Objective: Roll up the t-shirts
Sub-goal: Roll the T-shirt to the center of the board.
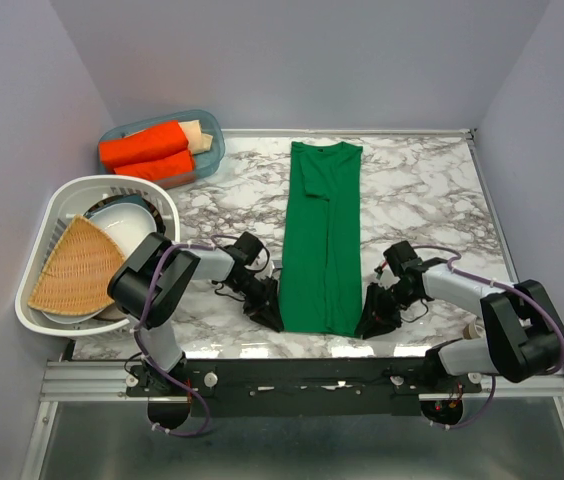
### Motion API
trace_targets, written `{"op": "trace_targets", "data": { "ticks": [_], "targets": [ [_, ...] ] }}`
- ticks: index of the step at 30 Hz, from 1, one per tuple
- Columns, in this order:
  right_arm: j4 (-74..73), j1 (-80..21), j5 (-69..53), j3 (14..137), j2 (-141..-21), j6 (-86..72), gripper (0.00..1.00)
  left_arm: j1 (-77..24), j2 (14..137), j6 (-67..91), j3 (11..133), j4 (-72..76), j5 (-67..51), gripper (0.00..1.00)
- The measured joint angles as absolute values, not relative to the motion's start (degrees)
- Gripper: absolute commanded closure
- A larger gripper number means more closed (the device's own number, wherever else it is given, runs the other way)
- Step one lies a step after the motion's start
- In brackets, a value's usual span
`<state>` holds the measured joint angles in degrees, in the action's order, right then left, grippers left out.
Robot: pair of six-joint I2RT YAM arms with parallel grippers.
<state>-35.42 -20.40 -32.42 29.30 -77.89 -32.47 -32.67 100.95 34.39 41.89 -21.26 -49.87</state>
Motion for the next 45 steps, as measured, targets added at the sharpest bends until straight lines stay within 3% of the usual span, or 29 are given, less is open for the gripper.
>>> {"op": "trace_targets", "data": {
  "ticks": [5, 8, 9, 18, 26, 39, 45],
  "targets": [
    [-34.5, -20.4, -32.7, 28.5, -78.3, -32.6, 0.72, -32.8, 101.0, 34.6, 41.6, -20.6, -49.5, 0.84],
    [-32.6, -20.4, -33.7, 27.9, -78.2, -32.4, 0.89, -32.8, 101.0, 34.6, 41.6, -20.2, -49.5, 0.96],
    [-31.9, -20.4, -33.8, 27.6, -78.1, -32.4, 1.00, -32.8, 101.0, 34.6, 41.6, -20.2, -49.5, 0.99],
    [-29.6, -20.4, -32.4, 27.0, -73.9, -29.9, 1.00, -33.2, 99.9, 33.1, 42.5, -18.8, -48.3, 1.00],
    [-30.0, -20.4, -32.4, 27.7, -65.2, -28.5, 1.00, -33.1, 91.9, 29.9, 42.5, -17.6, -43.9, 1.00],
    [-36.2, -19.3, -32.1, 33.2, -64.1, -26.9, 1.00, -32.7, 87.9, 28.5, 42.7, -18.9, -40.8, 1.00],
    [-36.3, -16.7, -31.8, 33.4, -64.9, -26.5, 1.00, -31.2, 91.2, 28.0, 48.3, -21.7, -37.9, 1.00]
  ]
}}
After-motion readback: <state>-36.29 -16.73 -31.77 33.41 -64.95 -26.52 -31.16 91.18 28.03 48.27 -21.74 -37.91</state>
